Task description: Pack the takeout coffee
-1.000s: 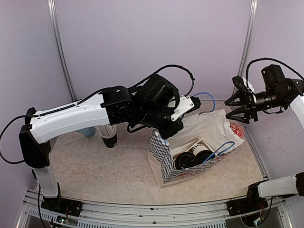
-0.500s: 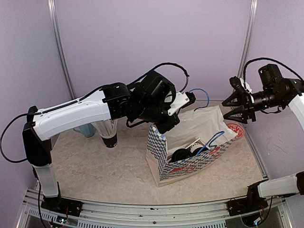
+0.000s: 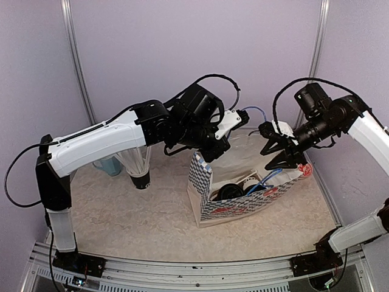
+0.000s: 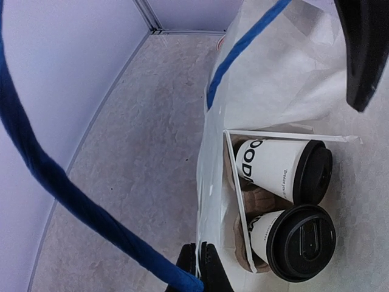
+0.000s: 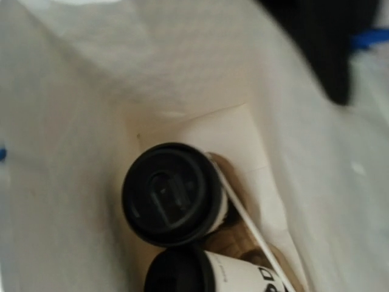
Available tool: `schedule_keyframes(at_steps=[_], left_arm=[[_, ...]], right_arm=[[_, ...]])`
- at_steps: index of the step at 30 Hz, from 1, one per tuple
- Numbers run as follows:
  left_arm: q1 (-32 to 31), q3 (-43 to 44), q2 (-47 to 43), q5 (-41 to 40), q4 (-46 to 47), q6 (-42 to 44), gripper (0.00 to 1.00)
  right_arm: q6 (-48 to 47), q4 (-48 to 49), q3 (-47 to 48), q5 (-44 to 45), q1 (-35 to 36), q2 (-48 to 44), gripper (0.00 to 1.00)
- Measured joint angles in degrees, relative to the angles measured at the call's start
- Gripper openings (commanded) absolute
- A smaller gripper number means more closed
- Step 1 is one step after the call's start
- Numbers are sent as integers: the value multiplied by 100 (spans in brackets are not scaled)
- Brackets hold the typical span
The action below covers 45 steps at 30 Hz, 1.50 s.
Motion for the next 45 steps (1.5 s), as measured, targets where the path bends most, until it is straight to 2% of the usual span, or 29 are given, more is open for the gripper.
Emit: schedule_keyframes(at_steps=[1, 4, 6, 14, 18, 21, 26, 31, 45], left_arm=[[20, 31, 26, 7, -7, 0, 6], [59, 122, 96, 26, -33, 11, 30], [70, 205, 127, 37, -28, 20, 42], [17, 782, 98, 44, -166, -39, 65], [-87, 640, -179, 31, -50, 7, 70], [13, 76, -636, 42, 369, -39, 72], [997, -555, -1029, 332, 1036, -396, 71], [1722, -678, -796, 772, 1325, -710, 71], [1648, -938, 175, 1982, 1596, -831, 70]], right_arm=[[-4, 0, 0, 103, 120, 37, 47], [-31, 0, 0, 367, 372, 87, 45], [-42, 0, 0, 529, 490, 101, 45], [-98, -142, -168, 1023, 890, 98, 45], [-125, -393, -179, 1322, 1215, 98, 45], [-129, -494, -229, 1596, 1447, 85, 48], [-125, -466, -433, 2068, 1781, -28, 55], [-120, -382, -756, 2465, 2033, -109, 61], [-197, 179, -1784, 3176, 2284, -448, 71]])
